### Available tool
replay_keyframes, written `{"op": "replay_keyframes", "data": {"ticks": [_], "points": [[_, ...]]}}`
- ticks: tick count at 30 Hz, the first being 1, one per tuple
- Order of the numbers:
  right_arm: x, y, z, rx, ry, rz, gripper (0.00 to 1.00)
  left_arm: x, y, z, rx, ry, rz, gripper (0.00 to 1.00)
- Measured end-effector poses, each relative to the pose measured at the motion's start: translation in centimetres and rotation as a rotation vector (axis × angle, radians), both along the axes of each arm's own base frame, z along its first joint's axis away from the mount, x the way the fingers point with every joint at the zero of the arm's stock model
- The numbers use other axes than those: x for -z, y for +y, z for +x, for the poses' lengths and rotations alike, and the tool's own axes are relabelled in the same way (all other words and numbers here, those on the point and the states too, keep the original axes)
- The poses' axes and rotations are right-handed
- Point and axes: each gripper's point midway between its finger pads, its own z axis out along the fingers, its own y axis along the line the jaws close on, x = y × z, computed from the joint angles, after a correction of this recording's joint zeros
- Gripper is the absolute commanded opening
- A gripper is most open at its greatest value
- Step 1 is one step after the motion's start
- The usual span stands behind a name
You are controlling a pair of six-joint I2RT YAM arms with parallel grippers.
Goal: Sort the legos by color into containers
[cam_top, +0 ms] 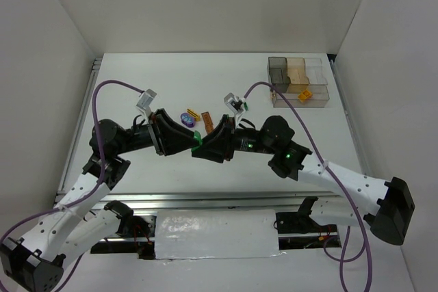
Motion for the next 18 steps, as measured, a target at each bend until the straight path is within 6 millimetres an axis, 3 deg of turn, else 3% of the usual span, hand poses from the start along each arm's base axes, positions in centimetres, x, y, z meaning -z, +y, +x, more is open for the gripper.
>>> {"op": "replay_keyframes", "data": {"ticks": [1, 3, 4, 7, 8, 9, 10, 11, 18], "points": [[0.0, 0.0, -0.1, -0.007, 0.016, 0.000, 0.12, -0.1, 0.0, 0.0, -0.002, -0.012, -0.001, 0.00], [-0.1, 0.0, -0.1, -0.007, 0.012, 0.005, 0.13, -0.1, 0.1, -0.1, -0.003, -0.015, -0.002, 0.00], [-0.2, 0.0, -0.2, -0.008, 0.011, 0.007, 0.00, -0.2, 0.1, -0.1, -0.003, -0.016, -0.002, 0.00], [-0.2, 0.0, -0.2, -0.009, 0.010, 0.009, 0.00, -0.2, 0.1, -0.1, -0.004, -0.017, -0.002, 0.00], [-0.2, 0.0, -0.2, -0.008, 0.009, 0.008, 0.00, -0.1, 0.1, -0.1, -0.005, -0.021, -0.001, 0.09], [-0.2, 0.0, -0.2, -0.009, 0.006, 0.007, 0.00, -0.1, 0.1, 0.0, -0.007, -0.023, 0.002, 0.33], [-0.2, 0.0, -0.2, -0.010, 0.004, 0.006, 0.00, 0.0, 0.1, 0.0, -0.013, -0.022, 0.005, 0.62], [-0.1, 0.0, -0.3, -0.015, 0.001, 0.005, 0.00, 0.0, 0.2, 0.1, -0.024, -0.028, 0.012, 0.99], [0.0, 0.0, -0.3, -0.017, -0.033, 0.011, 0.00, -0.3, 1.0, 2.0, -0.170, 0.002, 0.092, 0.99]]}}
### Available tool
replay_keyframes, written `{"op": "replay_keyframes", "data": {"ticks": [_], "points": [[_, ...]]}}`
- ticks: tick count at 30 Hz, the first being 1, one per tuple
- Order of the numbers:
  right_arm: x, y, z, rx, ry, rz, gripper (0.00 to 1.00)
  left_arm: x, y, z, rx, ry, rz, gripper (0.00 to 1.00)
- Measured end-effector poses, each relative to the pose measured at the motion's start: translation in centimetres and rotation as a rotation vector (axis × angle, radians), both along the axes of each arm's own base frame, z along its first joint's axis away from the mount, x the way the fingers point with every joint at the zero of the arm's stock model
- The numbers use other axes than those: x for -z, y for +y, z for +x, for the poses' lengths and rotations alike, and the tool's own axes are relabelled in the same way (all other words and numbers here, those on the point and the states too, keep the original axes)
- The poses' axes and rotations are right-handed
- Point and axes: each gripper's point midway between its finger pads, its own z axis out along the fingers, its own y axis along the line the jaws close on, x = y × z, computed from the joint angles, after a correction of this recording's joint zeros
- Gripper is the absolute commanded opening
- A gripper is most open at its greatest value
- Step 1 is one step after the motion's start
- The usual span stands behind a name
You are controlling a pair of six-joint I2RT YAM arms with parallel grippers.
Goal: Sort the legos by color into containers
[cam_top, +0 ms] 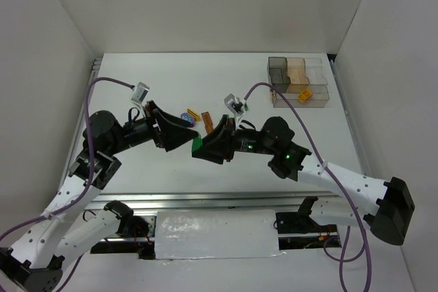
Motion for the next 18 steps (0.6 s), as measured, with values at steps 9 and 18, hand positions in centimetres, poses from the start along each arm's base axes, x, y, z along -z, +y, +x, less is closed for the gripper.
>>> {"op": "replay_keyframes", "data": {"ticks": [9, 18], "points": [[6.1, -6.0, 11.9, 0.418, 0.071, -0.203, 0.00, -2.6, 7.8, 6.1, -0.616, 0.026, 0.200, 0.99], [14.3, -20.1, 35.7, 1.111, 0.238, -0.704, 0.00, 9.6, 13.2, 6.4, -0.793, 0.144, 0.627, 0.99]]}}
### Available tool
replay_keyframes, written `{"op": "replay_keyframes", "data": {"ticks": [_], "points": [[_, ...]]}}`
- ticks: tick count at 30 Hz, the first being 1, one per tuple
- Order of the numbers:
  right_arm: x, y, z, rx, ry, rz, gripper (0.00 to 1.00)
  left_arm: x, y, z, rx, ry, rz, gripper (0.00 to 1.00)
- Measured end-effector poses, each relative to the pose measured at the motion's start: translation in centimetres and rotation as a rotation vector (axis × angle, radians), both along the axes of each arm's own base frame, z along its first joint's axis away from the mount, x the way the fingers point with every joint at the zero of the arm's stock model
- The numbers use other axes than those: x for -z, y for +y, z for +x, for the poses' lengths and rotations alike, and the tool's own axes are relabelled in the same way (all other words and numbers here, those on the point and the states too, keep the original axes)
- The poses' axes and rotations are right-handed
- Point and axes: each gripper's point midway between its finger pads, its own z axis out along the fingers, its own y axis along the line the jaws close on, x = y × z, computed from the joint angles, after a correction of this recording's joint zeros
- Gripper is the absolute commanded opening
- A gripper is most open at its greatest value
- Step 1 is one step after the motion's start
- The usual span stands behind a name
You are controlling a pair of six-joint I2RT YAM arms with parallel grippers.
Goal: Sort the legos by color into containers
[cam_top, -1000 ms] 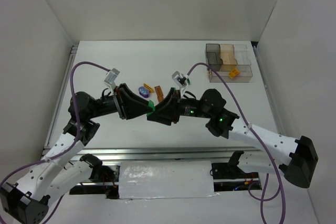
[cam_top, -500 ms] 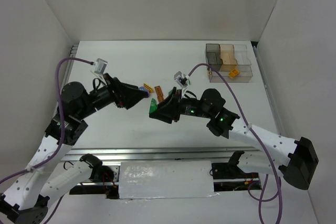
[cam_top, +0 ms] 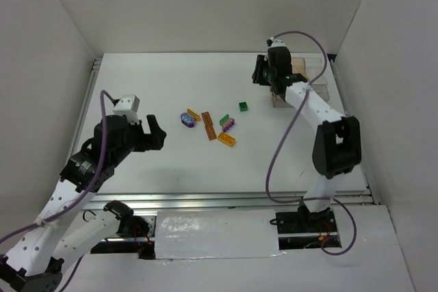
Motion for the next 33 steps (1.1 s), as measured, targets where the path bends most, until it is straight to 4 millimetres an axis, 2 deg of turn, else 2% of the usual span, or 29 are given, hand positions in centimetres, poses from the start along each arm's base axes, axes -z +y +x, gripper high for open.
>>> {"op": "replay_keyframes", "data": {"ticks": [3, 4, 10, 15, 17, 20, 21, 24, 25, 27, 28, 33], "points": [[1.5, -3.7, 4.6, 0.141, 0.023, -0.132, 0.00, 4.5, 1.1, -1.3, -0.010, 0.107, 0.091, 1.00], [1.9, -4.7, 5.7, 0.172, 0.032, -0.167, 0.00, 4.9, 1.2, -1.7, -0.008, 0.113, 0.101, 1.00], [3.6, -9.5, 11.4, 0.302, 0.066, -0.305, 0.00, 3.6, 1.0, -2.2, 0.009, 0.054, 0.087, 1.00], [6.9, -12.6, 12.1, 0.350, 0.144, -0.367, 0.05, 4.6, 0.6, -1.7, 0.015, 0.094, 0.112, 1.00], [8.1, -13.4, 12.2, 0.354, 0.175, -0.376, 0.06, 5.1, 0.4, -1.6, 0.024, 0.111, 0.128, 1.00], [9.0, -14.1, 12.1, 0.350, 0.201, -0.380, 0.14, 5.1, 0.3, -1.7, 0.037, 0.107, 0.131, 0.99], [9.2, -14.1, 12.0, 0.346, 0.210, -0.380, 0.25, 5.0, 0.3, -1.7, 0.038, 0.105, 0.130, 1.00], [8.9, -13.7, 12.1, 0.328, 0.207, -0.368, 0.32, 4.9, 0.3, -1.8, 0.039, 0.099, 0.127, 1.00], [8.7, -13.5, 12.2, 0.324, 0.202, -0.363, 0.39, 4.9, 0.3, -1.8, 0.040, 0.099, 0.127, 1.00], [8.5, -13.4, 12.4, 0.318, 0.195, -0.355, 0.63, 4.9, 0.3, -1.8, 0.042, 0.100, 0.126, 1.00], [8.4, -13.3, 12.4, 0.316, 0.193, -0.348, 0.98, 4.9, 0.2, -1.8, 0.044, 0.101, 0.126, 1.00], [8.4, -13.1, 12.4, 0.305, 0.194, -0.345, 1.00, 4.9, 0.1, -1.9, 0.055, 0.102, 0.123, 1.00]]}}
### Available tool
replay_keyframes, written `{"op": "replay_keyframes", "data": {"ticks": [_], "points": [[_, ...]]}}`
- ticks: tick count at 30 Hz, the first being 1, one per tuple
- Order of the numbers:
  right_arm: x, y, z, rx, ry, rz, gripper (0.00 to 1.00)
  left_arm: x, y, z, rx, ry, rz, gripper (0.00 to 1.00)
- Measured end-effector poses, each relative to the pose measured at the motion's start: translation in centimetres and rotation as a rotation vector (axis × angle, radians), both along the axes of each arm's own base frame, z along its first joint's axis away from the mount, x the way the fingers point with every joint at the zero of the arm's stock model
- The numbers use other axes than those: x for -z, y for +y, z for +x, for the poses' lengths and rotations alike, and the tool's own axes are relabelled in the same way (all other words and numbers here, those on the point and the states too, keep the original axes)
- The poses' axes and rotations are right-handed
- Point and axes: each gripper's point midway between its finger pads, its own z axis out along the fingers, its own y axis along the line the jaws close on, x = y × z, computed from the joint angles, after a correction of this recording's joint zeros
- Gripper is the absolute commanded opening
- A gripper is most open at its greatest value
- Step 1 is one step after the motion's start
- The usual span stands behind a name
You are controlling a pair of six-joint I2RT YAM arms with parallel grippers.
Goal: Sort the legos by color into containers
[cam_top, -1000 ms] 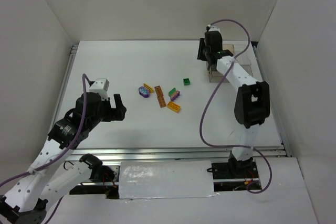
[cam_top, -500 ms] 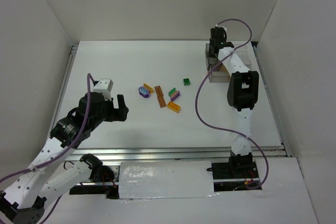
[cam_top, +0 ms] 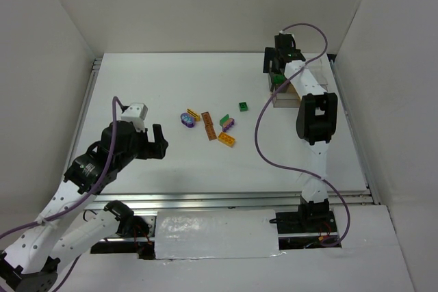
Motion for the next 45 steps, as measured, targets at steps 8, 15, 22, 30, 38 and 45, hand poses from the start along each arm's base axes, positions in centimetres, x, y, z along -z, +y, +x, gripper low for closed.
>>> {"op": "replay_keyframes", "data": {"ticks": [8, 15, 22, 30, 38, 45], "points": [[-1.6, 1.9, -0.4, -0.037, -0.019, 0.074, 0.74, 0.0, -0.2, -0.1, 0.010, 0.000, -0.004, 1.00], [-7.1, 12.6, -5.5, -0.179, -0.059, 0.173, 0.74, 0.2, -0.3, 0.0, 0.009, 0.009, 0.001, 1.00], [-5.3, 20.7, -9.6, -0.411, 0.065, 0.211, 0.73, 0.1, -0.4, -0.1, 0.017, 0.005, -0.006, 1.00], [2.5, 16.9, -12.2, -0.345, 0.307, 0.163, 0.75, -0.2, -0.8, -0.3, 0.045, 0.000, -0.023, 1.00], [5.9, 16.7, -13.1, -0.344, 0.388, 0.152, 0.75, -0.3, -1.2, -0.4, 0.079, -0.004, -0.023, 1.00], [9.0, 16.5, -12.9, -0.328, 0.452, 0.136, 0.67, -0.4, -1.5, -0.5, 0.090, -0.006, -0.030, 1.00]]}}
